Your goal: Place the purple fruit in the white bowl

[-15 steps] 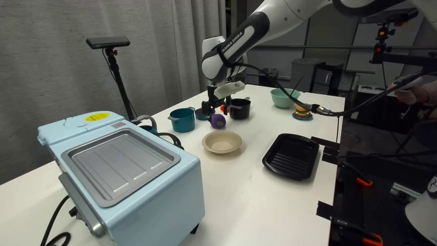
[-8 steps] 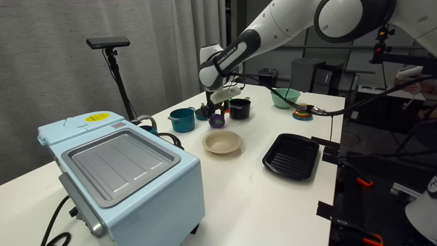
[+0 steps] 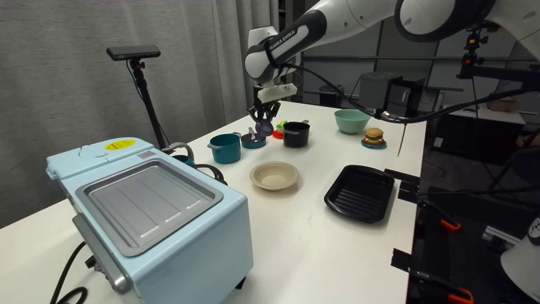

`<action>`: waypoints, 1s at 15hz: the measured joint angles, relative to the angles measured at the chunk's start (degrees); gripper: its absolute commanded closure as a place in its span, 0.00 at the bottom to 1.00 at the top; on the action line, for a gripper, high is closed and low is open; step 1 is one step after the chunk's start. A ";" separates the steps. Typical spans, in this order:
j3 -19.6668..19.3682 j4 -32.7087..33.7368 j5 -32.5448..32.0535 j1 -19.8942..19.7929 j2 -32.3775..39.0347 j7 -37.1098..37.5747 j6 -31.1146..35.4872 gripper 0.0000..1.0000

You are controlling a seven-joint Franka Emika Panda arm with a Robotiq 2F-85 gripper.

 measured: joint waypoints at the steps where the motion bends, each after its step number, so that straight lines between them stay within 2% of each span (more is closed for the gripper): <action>1: 0.16 -0.03 0.26 -0.23 -1.40 -0.43 -0.39 0.94; 8: 3.38 -3.22 2.07 -0.99 -11.26 -7.51 -0.51 0.94; 15: 8.86 -18.07 2.98 -0.40 -19.68 -17.57 1.66 0.94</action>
